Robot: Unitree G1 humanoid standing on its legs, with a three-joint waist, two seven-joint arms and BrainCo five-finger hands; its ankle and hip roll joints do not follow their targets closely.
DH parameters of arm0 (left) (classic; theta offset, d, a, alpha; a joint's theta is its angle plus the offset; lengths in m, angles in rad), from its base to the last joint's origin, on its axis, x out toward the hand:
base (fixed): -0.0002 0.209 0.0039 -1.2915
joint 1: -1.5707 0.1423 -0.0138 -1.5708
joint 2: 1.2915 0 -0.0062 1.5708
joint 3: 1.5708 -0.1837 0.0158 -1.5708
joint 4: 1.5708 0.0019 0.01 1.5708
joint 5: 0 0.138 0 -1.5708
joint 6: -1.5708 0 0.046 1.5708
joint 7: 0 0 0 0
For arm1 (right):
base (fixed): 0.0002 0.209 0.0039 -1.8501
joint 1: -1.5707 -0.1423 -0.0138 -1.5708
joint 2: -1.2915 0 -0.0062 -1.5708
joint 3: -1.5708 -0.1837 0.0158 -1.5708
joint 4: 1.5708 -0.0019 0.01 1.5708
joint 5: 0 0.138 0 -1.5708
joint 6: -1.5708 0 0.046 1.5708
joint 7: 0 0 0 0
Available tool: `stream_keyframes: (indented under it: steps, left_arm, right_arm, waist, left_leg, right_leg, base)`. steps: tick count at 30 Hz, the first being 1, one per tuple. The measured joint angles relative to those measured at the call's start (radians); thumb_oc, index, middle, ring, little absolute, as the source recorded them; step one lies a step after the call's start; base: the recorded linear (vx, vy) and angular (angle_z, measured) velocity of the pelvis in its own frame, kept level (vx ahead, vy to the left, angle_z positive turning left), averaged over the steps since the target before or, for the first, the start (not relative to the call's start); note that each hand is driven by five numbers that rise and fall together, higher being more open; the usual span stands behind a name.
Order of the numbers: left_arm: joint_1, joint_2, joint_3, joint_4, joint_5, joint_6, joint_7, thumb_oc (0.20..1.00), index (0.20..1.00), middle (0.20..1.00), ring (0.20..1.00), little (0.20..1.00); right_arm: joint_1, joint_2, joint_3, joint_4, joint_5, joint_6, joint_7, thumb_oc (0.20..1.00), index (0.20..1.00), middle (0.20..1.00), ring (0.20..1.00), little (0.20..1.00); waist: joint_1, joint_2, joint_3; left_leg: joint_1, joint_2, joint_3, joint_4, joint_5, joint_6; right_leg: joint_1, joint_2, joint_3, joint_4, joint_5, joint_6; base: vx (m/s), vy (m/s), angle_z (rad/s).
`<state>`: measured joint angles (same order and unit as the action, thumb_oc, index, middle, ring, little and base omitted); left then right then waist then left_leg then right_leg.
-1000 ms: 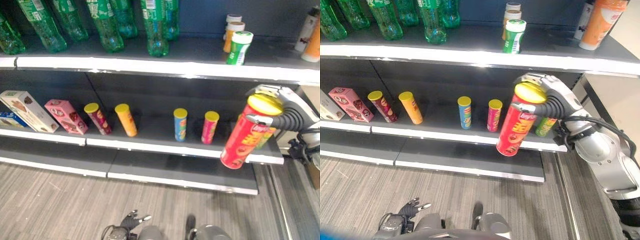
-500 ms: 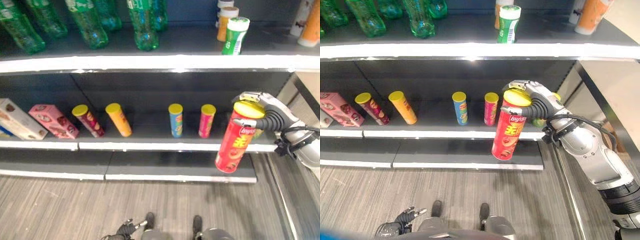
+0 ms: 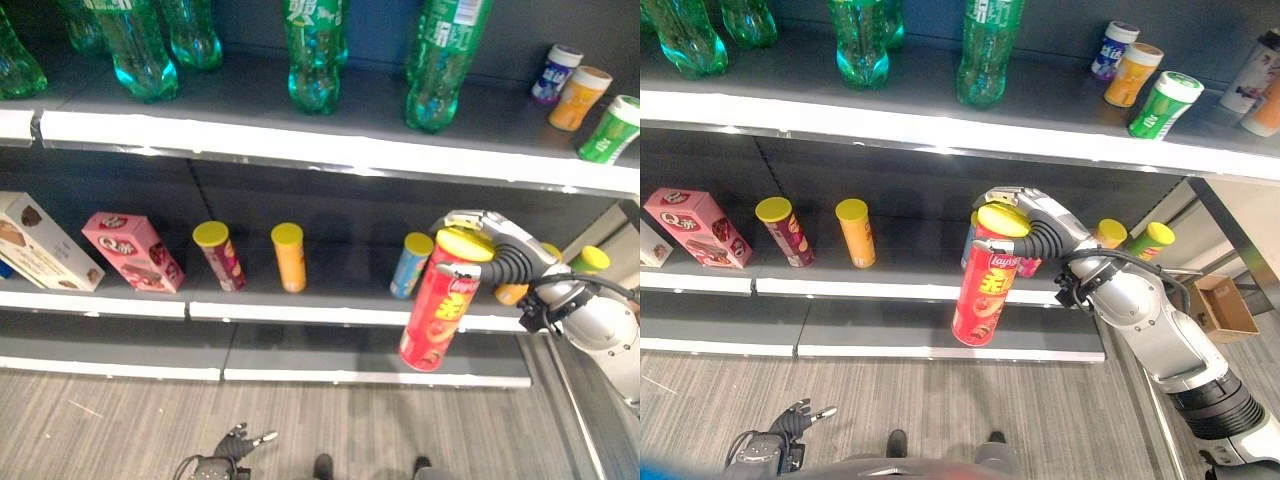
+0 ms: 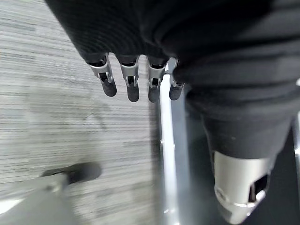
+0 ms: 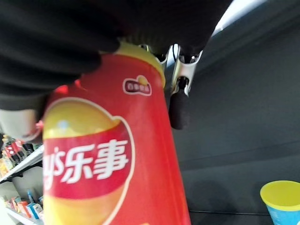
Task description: Put the goods on the table back onto the shelves and tidy them up.
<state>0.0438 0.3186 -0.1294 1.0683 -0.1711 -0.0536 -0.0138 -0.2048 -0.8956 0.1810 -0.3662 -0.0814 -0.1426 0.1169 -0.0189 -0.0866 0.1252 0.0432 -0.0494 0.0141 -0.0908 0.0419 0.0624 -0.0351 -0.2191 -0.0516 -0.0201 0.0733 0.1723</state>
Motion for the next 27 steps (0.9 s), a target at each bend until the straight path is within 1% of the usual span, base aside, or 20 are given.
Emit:
stream_keyframes:
  steps: [2,3,4,5,6,8,10,11,15,16,17,18,19,20,21,22,24,25,26,27]
  left_arm:
    - [-0.003,-0.009,-0.004,0.0,0.003,-0.001,-0.001,1.0,1.0,1.0,1.0,1.0]
    - [-0.003,-0.008,-0.004,-0.001,0.022,-0.001,-0.001,1.0,1.0,1.0,1.0,1.0]
    - [0.001,-0.009,-0.004,0.0,0.028,-0.001,-0.001,1.0,1.0,1.0,1.0,1.0]
    - [0.004,-0.019,-0.004,0.0,0.029,0.0,-0.001,1.0,1.0,1.0,1.0,1.0]
    - [0.007,-0.033,-0.004,-0.005,0.029,0.0,-0.001,1.0,1.0,1.0,1.0,1.0]
    - [0.015,-0.044,-0.004,-0.023,0.029,0.0,-0.002,1.0,1.0,1.0,1.0,1.0]
    - [0.02,-0.044,-0.003,-0.047,0.029,-0.001,-0.002,1.0,1.0,1.0,1.0,1.0]
    - [0.02,-0.044,-0.003,-0.055,0.029,-0.001,-0.004,1.0,1.0,1.0,1.0,1.0]
    - [0.023,-0.045,-0.001,-0.07,0.027,-0.001,-0.01,1.0,1.0,1.0,1.0,1.0]
    - [0.023,-0.044,0.007,-0.074,0.026,-0.001,-0.012,1.0,1.0,1.0,1.0,1.0]
    - [0.024,-0.045,0.021,-0.074,0.02,-0.001,-0.013,1.0,1.0,1.0,1.0,1.0]
    - [0.022,-0.043,0.039,-0.075,0.016,-0.001,-0.013,1.0,1.0,1.0,1.0,1.0]
    - [0.019,-0.039,0.062,-0.082,0.009,-0.001,-0.013,1.0,1.0,1.0,1.0,1.0]
    - [0.014,-0.041,0.08,-0.094,-0.023,-0.003,-0.01,1.0,1.0,1.0,1.0,1.0]
    - [0.006,-0.044,0.079,-0.09,-0.04,-0.001,-0.011,1.0,1.0,1.0,1.0,1.0]
    - [0.022,-0.043,0.078,-0.08,-0.068,0.001,-0.011,1.0,1.0,1.0,1.0,1.0]
    - [0.036,-0.041,0.077,-0.073,-0.097,0.007,-0.01,1.0,1.0,1.0,1.0,1.0]
    - [0.039,-0.042,0.074,-0.071,-0.099,0.011,-0.009,1.0,1.0,1.0,1.0,1.0]
    - [0.039,-0.041,0.067,-0.069,-0.1,0.011,-0.008,1.0,1.0,1.0,1.0,1.0]
    - [0.03,-0.043,0.06,-0.069,-0.1,0.011,-0.007,1.0,1.0,1.0,1.0,1.0]
  right_arm:
    - [-0.018,0.004,0.003,0.013,0.001,-0.001,0.0,0.2,0.2,0.2,0.2,0.2]
    - [-0.022,0.009,0.003,0.022,0.001,0.0,0.0,0.2,0.2,0.2,0.2,0.2]
    - [-0.017,0.009,0.003,0.023,0.001,0.0,0.0,0.2,0.2,0.2,0.2,0.2]
    - [-0.011,0.009,0.001,0.024,0.002,0.0,-0.001,0.2,0.2,0.2,0.2,0.2]
    - [-0.009,0.009,0.002,0.025,0.002,0.0,-0.001,0.2,0.2,0.2,0.2,0.2]
    - [-0.01,0.009,0.003,0.025,0.002,0.0,0.0,0.2,0.2,0.2,0.2,0.2]
    - [-0.01,0.007,0.003,0.025,0.002,0.0,0.0,0.2,0.2,0.2,0.2,0.2]
    - [-0.012,0.006,0.003,0.028,0.002,0.0,0.0,0.2,0.2,0.2,0.2,0.2]
    - [-0.043,-0.001,0.005,0.03,0.007,-0.001,0.002,0.2,0.2,0.2,0.2,0.2]
    - [-0.057,-0.001,0.015,0.035,0.013,0.0,0.002,0.2,0.2,0.2,0.2,0.2]
    - [-0.069,-0.001,0.03,0.04,0.018,-0.001,0.003,0.2,0.2,0.2,0.2,0.2]
    - [-0.072,0.0,0.039,0.043,0.022,-0.001,0.004,0.2,0.2,0.2,0.2,0.2]
    - [-0.077,0.004,0.05,0.055,0.024,-0.002,0.004,0.2,0.2,0.2,0.2,0.2]
    - [-0.087,0.001,0.055,0.068,0.034,-0.002,0.008,0.2,0.2,0.2,0.2,0.2]
    - [-0.092,-0.01,0.054,0.068,0.044,-0.001,0.009,0.2,0.2,0.2,0.2,0.2]
    - [-0.097,-0.011,0.056,0.067,0.045,-0.001,0.016,0.2,0.2,0.2,0.2,0.2]
    - [-0.111,-0.011,0.066,0.069,0.044,0.002,0.02,0.2,0.2,0.2,0.2,0.2]
    - [-0.128,-0.009,0.077,0.071,0.044,0.002,0.024,0.2,0.2,0.2,0.2,0.2]
    - [-0.154,-0.003,0.097,0.08,0.046,-0.001,0.024,0.2,0.2,0.2,0.2,0.2]
    - [-0.177,0.009,0.114,0.108,0.051,-0.002,0.024,0.2,0.2,0.2,0.2,0.2]
  waist:
    - [-0.002,-0.003,0.01]
    - [-0.009,-0.013,0.02]
    - [-0.011,-0.023,0.022]
    - [-0.014,-0.021,0.022]
    - [-0.012,-0.006,0.026]
    - [-0.009,0.008,0.027]
    - [-0.01,0.009,0.029]
    - [-0.009,0.007,0.03]
    - [-0.005,0.005,0.031]
    - [-0.004,0.003,0.032]
    - [0.0,-0.002,0.035]
    - [0.008,-0.015,0.044]
    - [0.024,-0.04,0.059]
    - [0.046,-0.061,0.084]
    - [0.063,-0.065,0.1]
    - [0.062,-0.057,0.108]
    - [0.053,-0.049,0.119]
    - [0.051,-0.045,0.122]
    - [0.052,-0.033,0.121]
    - [0.052,-0.011,0.121]
  left_leg:
    - [0.009,-0.009,-0.01,-0.001,-0.015,-0.002]
    - [0.018,-0.013,-0.018,-0.003,-0.022,-0.013]
    - [0.029,-0.02,-0.023,-0.007,-0.027,-0.019]
    - [0.036,-0.02,-0.03,-0.007,-0.029,-0.025]
    - [0.047,-0.006,-0.023,-0.007,-0.034,-0.034]
    - [0.048,0.015,-0.021,-0.007,-0.037,-0.052]
    - [0.047,0.039,-0.023,-0.006,-0.038,-0.07]
    - [0.049,0.063,-0.023,-0.006,-0.041,-0.085]
    - [0.052,0.094,-0.025,0.0,-0.044,-0.104]
    - [0.048,0.102,-0.028,0.018,-0.052,-0.118]
    - [0.043,0.108,-0.03,0.049,-0.062,-0.132]
    - [0.024,0.107,-0.029,0.113,-0.074,-0.15]
    - [-0.041,0.094,-0.031,0.259,-0.091,-0.175]
    - [-0.141,0.081,-0.038,0.465,-0.084,-0.191]
    - [-0.222,0.084,-0.069,0.602,-0.065,-0.223]
    - [-0.266,0.115,-0.079,0.623,-0.076,-0.218]
    - [-0.257,0.19,-0.079,0.477,-0.074,-0.222]
    - [-0.224,0.222,-0.082,0.367,-0.072,-0.223]
    - [-0.196,0.257,-0.113,0.224,-0.068,-0.224]
    - [-0.15,0.293,-0.158,0.056,-0.053,-0.231]
  right_leg:
    - [0.001,0.026,-0.012,-0.078,0.015,0.006]
    - [-0.001,0.051,-0.021,-0.084,0.02,0.004]
    - [0.003,0.063,-0.018,-0.084,0.032,-0.01]
    - [0.014,0.061,-0.016,-0.084,0.062,-0.011]
    - [0.02,0.076,-0.028,-0.084,0.059,-0.013]
    - [0.022,0.091,-0.046,-0.084,0.057,-0.019]
    - [0.021,0.116,-0.052,-0.083,0.052,-0.03]
    - [0.024,0.138,-0.057,-0.084,0.046,-0.046]
    - [0.03,0.169,-0.066,-0.084,0.035,-0.077]
    - [0.037,0.176,-0.072,-0.084,0.031,-0.084]
    - [0.047,0.183,-0.077,-0.083,0.023,-0.096]
    - [0.059,0.184,-0.086,-0.084,0.011,-0.114]
    - [0.068,0.173,-0.097,-0.083,0.0,-0.135]
    - [0.077,0.158,-0.114,-0.082,-0.007,-0.158]
    - [0.087,0.149,-0.126,-0.082,-0.004,-0.17]
    - [0.093,0.154,-0.147,-0.083,-0.001,-0.176]
    - [0.091,0.161,-0.148,-0.083,-0.005,-0.182]
    - [0.084,0.165,-0.134,-0.083,-0.005,-0.182]
    - [0.074,0.173,-0.107,-0.082,-0.003,-0.178]
    - [0.066,0.187,-0.083,-0.082,0.001,-0.172]
  base:
    - [0.1,0.037,0.09]
    - [0.09,0.01,0.14]
    - [0.08,-0.025,0.29]
    - [0.06,-0.048,0.13]
    - [0.06,-0.067,0.0]
    - [0.05,-0.051,-0.05]
    - [0.12,-0.12,0.01]
    - [0.15,-0.152,-0.05]
    - [0.1,-0.161,0.02]
    - [0.05,-0.156,0.08]
    - [0.0,-0.133,0.17]
    - [-0.03,-0.093,0.23]
    - [0.02,-0.052,0.18]
    - [0.09,-0.011,0.08]
    - [0.16,0.037,0.04]
    - [0.2,0.103,0.12]
    - [0.22,0.197,0.01]
    - [0.22,0.225,-0.28]
    - [0.24,0.237,-0.38]
    - [0.23,0.255,-0.29]
